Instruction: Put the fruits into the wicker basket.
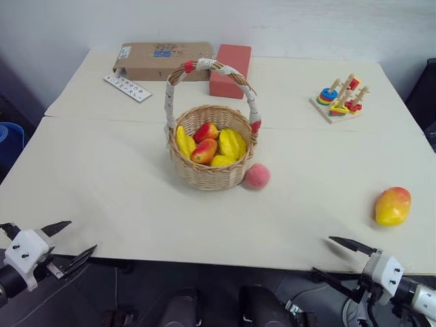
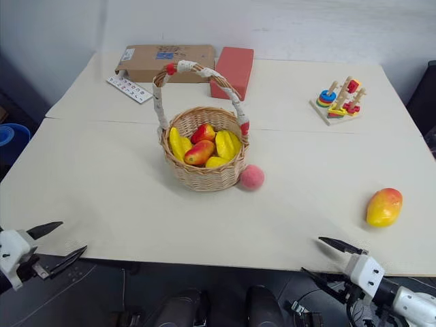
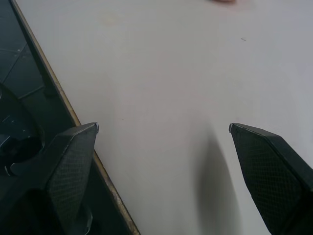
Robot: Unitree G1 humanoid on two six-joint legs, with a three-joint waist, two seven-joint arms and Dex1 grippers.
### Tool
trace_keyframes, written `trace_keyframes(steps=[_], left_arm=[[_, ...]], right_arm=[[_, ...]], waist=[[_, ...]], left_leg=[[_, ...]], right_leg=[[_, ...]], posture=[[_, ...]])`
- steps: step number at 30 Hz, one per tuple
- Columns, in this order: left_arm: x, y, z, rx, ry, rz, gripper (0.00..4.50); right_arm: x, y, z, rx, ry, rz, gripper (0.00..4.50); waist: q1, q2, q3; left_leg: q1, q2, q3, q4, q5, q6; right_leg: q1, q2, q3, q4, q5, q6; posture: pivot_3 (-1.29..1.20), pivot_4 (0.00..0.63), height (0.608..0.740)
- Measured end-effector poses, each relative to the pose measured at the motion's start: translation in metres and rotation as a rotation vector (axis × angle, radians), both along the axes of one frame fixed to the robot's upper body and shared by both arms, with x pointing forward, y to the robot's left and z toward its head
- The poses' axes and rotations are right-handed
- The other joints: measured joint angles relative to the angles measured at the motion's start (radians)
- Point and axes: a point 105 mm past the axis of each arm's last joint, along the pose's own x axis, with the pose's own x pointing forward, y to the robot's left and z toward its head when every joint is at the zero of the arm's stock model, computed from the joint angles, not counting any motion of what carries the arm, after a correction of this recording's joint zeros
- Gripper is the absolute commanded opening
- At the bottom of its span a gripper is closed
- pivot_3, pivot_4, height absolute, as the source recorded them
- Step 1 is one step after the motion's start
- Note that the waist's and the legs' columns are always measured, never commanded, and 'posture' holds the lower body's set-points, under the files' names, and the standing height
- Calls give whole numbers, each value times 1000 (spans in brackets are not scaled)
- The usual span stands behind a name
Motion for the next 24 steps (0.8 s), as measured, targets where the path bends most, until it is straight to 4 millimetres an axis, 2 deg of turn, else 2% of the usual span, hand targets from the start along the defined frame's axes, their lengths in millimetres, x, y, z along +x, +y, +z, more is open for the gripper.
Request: trace_keyframes(steps=[7, 15, 18, 22, 24], left_arm=[[-1, -3, 0, -31, 15, -25, 4500], [2, -12, 10, -124, 51, -93, 4500], [5, -32, 24, -149, 62, -197, 4500], [15, -81, 51, -185, 75, -419, 4500], [24, -105, 66, -211, 39, -515, 4500]], right_arm=[[5, 0, 1, 0, -21, 4, 4463], [9, -2, 3, 8, -32, -10, 4463], [20, -2, 11, 51, -52, -30, 4463], [51, 9, 53, 52, -94, 36, 4463], [77, 21, 78, 77, -107, 63, 4463]], waist=[[0, 0, 0], [0, 0, 0], [-1, 0, 0], [-3, 4, 2], [-8, 4, 2]], left_leg=[[0, 0, 0, 0, 1, 1], [0, 0, 0, 0, 2, 3], [0, 0, 0, 1, 2, 3], [0, 0, 0, 4, 3, 3], [1, 0, 0, 4, 4, 2]], right_leg=[[0, 0, 0, 0, 0, 0], [0, 0, 0, 1, 0, 0], [0, 0, 0, 1, 0, 0], [1, 0, 2, 2, 0, 0], [1, 0, 1, 4, 0, 0]], posture=[[0, 150, 740], [0, 150, 740], [0, 150, 740], [0, 150, 740], [0, 150, 740]])
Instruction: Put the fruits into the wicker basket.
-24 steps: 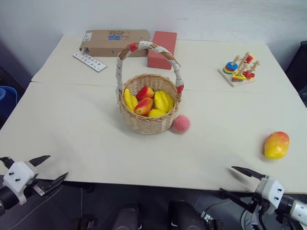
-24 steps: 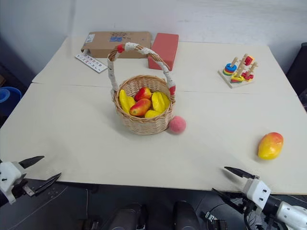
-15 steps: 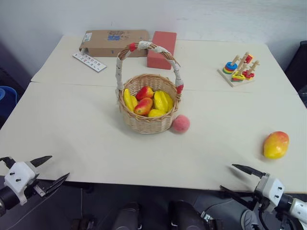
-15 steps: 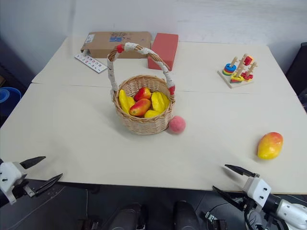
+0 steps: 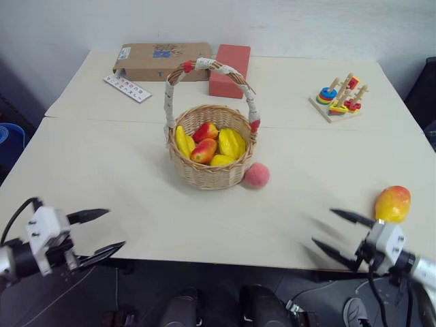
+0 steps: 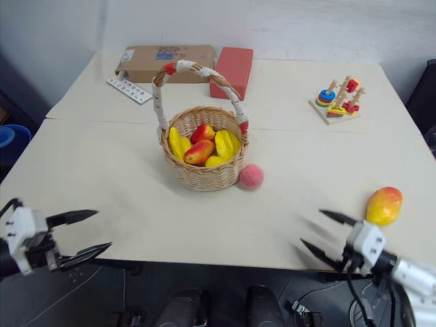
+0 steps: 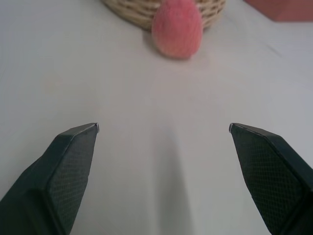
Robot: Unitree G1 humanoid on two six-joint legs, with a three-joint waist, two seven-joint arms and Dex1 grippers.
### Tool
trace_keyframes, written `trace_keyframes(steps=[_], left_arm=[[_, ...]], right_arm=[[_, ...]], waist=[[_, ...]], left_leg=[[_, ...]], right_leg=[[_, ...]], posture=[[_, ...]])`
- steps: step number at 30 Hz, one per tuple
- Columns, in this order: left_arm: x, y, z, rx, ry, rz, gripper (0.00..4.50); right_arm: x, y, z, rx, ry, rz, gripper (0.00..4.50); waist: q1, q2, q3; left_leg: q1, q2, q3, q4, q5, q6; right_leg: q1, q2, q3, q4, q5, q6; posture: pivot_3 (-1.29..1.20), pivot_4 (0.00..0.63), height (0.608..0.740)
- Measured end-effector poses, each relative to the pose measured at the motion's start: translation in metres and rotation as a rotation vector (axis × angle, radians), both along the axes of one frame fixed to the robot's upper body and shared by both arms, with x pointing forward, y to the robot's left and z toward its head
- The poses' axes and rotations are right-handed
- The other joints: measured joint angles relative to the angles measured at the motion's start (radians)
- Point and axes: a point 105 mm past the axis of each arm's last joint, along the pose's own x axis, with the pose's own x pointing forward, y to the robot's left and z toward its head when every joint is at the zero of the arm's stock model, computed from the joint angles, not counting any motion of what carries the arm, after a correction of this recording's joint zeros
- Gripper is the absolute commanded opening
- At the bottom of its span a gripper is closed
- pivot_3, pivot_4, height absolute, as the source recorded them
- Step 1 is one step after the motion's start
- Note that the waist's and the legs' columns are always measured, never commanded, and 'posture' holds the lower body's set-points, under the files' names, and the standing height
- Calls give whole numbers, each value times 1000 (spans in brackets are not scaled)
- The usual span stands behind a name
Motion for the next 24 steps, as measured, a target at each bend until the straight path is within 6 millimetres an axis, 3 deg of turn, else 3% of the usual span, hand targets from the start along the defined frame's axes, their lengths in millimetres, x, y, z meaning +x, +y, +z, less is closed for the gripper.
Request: trace_keyframes(steps=[3, 8, 15, 18, 22, 24], left_arm=[[11, -31, 17, -27, -38, -98, 4500], [20, -48, 31, -57, -19, -130, 4500], [21, -49, 28, -65, 10, -112, 4500], [21, -49, 24, -71, 18, -104, 4500], [18, -49, 19, -70, 29, -98, 4500], [17, -48, 17, -69, 34, -93, 4500]], right_arm=[[31, 33, 24, 40, 32, 76, 4463], [72, 79, 34, 47, 144, 136, 4463], [103, 113, 7, -15, 285, 183, 4463], [110, 118, 2, -2, 312, 205, 3894], [109, 118, -2, -10, 326, 248, 2626], [105, 116, -2, -18, 331, 270, 2448]], waist=[[-6, 0, 0], [-17, 0, 0], [-13, 0, 0], [-16, 0, 0], [-16, 0, 0], [-15, 0, 0]], left_leg=[[-2, 0, 0, -1, 2, -2], [-5, 0, 0, 0, 3, -1], [-7, -1, -1, 2, 3, 0], [-7, -1, 0, 3, 4, 0], [-7, -1, -1, 3, 4, 0], [-7, -1, -1, 3, 4, 0]], right_leg=[[-3, 0, -1, 3, 0, -1], [-4, 1, -2, 4, 0, -1], [-4, 2, -4, 4, 0, 0], [-4, 2, -4, 5, 0, 1], [-4, 2, -4, 5, 0, 1], [-4, 2, -4, 5, 0, 1]], posture=[[0, 150, 740], [0, 150, 740], [0, 150, 740], [0, 150, 740], [0, 150, 740], [0, 150, 740]])
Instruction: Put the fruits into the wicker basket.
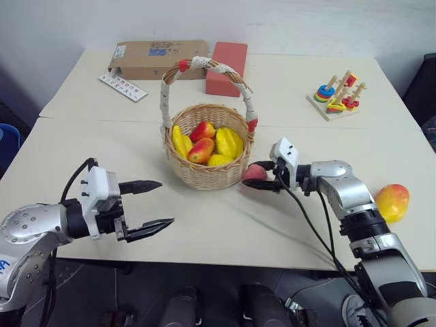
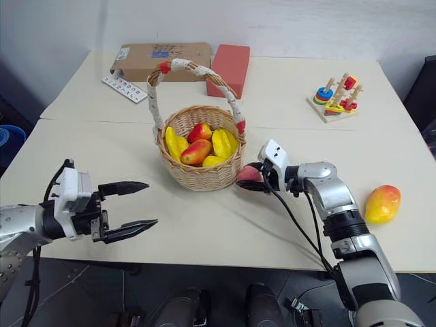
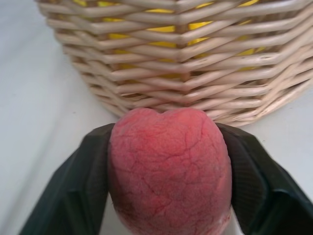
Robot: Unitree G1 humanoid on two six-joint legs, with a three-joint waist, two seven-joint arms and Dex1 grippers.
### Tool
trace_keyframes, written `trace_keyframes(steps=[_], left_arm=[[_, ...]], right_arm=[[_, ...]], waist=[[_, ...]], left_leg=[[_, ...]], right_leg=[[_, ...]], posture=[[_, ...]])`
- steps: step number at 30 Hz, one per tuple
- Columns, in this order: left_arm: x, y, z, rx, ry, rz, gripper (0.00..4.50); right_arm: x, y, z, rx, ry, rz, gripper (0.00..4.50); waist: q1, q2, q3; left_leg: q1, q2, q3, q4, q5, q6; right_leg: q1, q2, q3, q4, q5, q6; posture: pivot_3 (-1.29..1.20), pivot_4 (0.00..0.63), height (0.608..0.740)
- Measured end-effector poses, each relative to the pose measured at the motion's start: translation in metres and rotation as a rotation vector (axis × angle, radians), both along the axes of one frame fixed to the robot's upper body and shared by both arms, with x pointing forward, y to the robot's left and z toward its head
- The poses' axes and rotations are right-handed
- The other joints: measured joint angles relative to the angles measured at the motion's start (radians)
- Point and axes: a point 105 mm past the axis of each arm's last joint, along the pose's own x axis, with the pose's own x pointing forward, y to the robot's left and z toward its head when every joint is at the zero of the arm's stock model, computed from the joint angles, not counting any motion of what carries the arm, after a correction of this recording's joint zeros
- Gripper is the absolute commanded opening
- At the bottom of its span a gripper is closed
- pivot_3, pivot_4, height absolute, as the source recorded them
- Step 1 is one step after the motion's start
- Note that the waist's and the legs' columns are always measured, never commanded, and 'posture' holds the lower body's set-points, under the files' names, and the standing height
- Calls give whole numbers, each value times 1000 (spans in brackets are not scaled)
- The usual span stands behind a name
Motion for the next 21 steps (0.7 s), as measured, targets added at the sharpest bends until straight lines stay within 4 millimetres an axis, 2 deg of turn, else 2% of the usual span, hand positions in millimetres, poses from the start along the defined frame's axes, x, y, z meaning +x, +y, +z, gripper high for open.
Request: trace_keyframes(steps=[4, 7, 9, 12, 14, 16, 17, 20, 21], left_arm=[[-1, 7, 2, -29, -5, 41, 4500], [-1, 10, 6, -85, -16, 70, 4500], [0, 11, 9, -110, -26, 83, 4500], [2, 14, 13, -134, -35, 108, 4500], [3, 16, 16, -141, -40, 120, 4500], [3, 19, 15, -144, -32, 132, 4500], [3, 20, 14, -146, -27, 136, 4500], [4, 22, 13, -151, -15, 144, 4500], [5, 22, 13, -153, -14, 145, 4500]], right_arm=[[-36, -5, 8, 50, 37, 136, 2448], [-64, 19, 46, 157, 13, 255, 2448], [-67, 41, 79, 258, -77, 274, 2448], [-54, 76, 121, 373, -247, 188, 2448], [-44, 88, 138, 384, -346, 121, 2448], [-34, 93, 137, 371, -376, 56, 3166], [-25, 94, 132, 367, -372, -1, 3336], [-8, 90, 120, 351, -368, -107, 4443], [-8, 90, 119, 353, -363, -102, 4443]], waist=[[6, 0, 0], [-5, 0, 0], [-13, 0, 1], [-11, 0, 1], [-6, 0, 1], [1, -3, -1], [1, -3, -1], [-2, -3, -1], [-3, -3, -1]], left_leg=[[-1, 0, -1, -1, 0, 0], [0, 1, -1, -1, 0, -1], [3, 1, 0, -2, 1, -4], [4, 2, 0, -3, 3, -7], [4, 1, -1, -4, 3, -7], [3, 0, -3, -3, 3, -6], [3, -1, -3, -3, 2, -5], [-1, -2, -3, -2, 1, -3], [-1, -2, -3, -3, 1, -3]], right_leg=[[0, 0, -1, -1, 0, 0], [0, 0, 0, -1, 0, 0], [0, 0, 0, -1, 0, 0], [-2, 1, 0, 2, 0, -1], [-3, 1, 0, 4, -1, -1], [-2, 1, 2, 7, -1, -2], [-2, 0, 3, 7, -1, -2], [-3, 0, 3, 6, -1, -1], [-3, 0, 3, 5, -1, -1]], posture=[[0, 150, 740], [0, 150, 740], [0, 150, 740], [0, 150, 740], [0, 150, 740], [0, 150, 740], [0, 150, 740], [0, 150, 740], [0, 150, 740]])
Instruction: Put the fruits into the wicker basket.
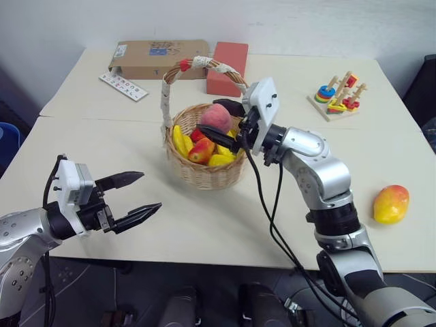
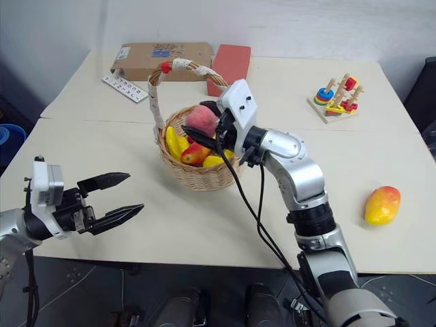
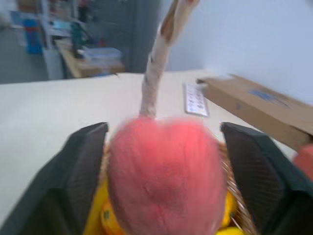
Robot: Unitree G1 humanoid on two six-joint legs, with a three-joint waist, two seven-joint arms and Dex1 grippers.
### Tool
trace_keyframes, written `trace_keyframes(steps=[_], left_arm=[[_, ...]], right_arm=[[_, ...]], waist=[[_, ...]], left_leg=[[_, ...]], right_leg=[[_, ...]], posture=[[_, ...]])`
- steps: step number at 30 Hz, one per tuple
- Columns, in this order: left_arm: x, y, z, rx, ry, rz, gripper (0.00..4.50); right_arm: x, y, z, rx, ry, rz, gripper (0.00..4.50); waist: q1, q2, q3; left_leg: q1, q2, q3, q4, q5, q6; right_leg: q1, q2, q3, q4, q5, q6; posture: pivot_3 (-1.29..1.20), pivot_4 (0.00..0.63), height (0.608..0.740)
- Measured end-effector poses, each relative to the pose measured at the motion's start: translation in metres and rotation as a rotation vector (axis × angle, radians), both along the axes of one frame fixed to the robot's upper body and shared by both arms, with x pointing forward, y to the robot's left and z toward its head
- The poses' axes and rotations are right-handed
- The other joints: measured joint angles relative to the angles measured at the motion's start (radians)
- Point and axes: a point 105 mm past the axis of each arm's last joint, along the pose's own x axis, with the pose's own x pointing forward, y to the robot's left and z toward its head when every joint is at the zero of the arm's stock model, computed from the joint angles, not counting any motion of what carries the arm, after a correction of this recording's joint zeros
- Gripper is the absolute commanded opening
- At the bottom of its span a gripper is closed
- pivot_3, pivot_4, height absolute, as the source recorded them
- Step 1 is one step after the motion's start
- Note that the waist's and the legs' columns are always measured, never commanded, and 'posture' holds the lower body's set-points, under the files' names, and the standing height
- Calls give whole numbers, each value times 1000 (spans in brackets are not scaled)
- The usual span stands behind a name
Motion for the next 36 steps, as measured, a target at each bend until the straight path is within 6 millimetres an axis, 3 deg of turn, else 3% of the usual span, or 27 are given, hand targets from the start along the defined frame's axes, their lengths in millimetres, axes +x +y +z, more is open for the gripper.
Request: trace_keyframes(steps=[5, 8, 10, 14, 17, 20, 21, 25, 31, 34, 36], left_arm=[[2, -5, 6, -18, -18, -23, 4500], [4, -11, 7, -24, -21, -50, 4500], [5, -16, 6, -28, -18, -79, 4500], [9, -28, 4, -31, -18, -147, 4500], [12, -34, 5, -20, -37, -194, 4500], [16, -43, 9, -15, -50, -263, 4500], [19, -46, 12, -11, -56, -290, 4500], [26, -49, 13, -6, -50, -322, 4500], [25, -56, 12, 6, -44, -378, 4500], [25, -55, 12, 5, -40, -379, 4500], [26, -55, 12, 3, -38, -375, 4500]], right_arm=[[-39, 1, -9, 38, 29, 207, 4443], [-58, -21, -12, 59, 41, 251, 4443], [-73, -47, -22, 54, 83, 245, 4443], [-86, -128, -52, 58, 179, -36, 4443], [-95, -192, -55, 22, 80, -327, 4443], [-126, -268, -74, -21, 104, -637, 4443], [-148, -295, -86, -57, 139, -741, 4443], [-192, -332, -116, -96, 230, -909, 4443], [-221, -349, -138, -80, 280, -1025, 4443], [-218, -355, -135, 19, 281, -1072, 4443], [-200, -361, -121, 107, 285, -1079, 4443]], waist=[[1, 0, 0], [6, 0, 0], [14, 0, 0], [29, 0, 0], [30, 1, 0], [36, 1, 0], [43, 1, 0], [31, 1, 0], [9, 1, 0], [3, 1, 0], [-1, 2, 0]], left_leg=[[0, 0, -2, -2, 0, 0], [0, 0, -3, -1, 0, 1], [0, 0, -3, -1, -1, 2], [0, 0, -2, -1, -1, 2], [1, 0, -1, -1, -1, 1], [2, 1, 0, -1, 0, 1], [3, 1, 1, -1, 0, 1], [7, 2, 7, -2, 0, 1], [10, 4, 10, -8, 1, -2], [10, 4, 10, -9, 2, -3], [11, 4, 12, -9, 2, -2]], right_leg=[[1, 1, -1, -2, 0, 0], [4, 1, -1, -5, 1, 1], [5, 1, 0, -7, 1, 2], [5, 1, 0, -9, 1, 2], [5, 2, 1, -10, 1, 2], [6, 2, 2, -9, 1, 2], [6, 3, 3, -9, 1, 2], [6, 4, 8, -9, 1, 2], [4, 4, 10, -9, 1, 2], [4, 4, 12, -9, 1, 2], [4, 3, 13, -9, 1, 2]], posture=[[0, 150, 740], [0, 150, 740], [0, 150, 740], [0, 150, 740], [0, 150, 740], [0, 150, 740], [0, 150, 740], [0, 150, 740], [0, 150, 740], [0, 150, 740], [0, 150, 740]])
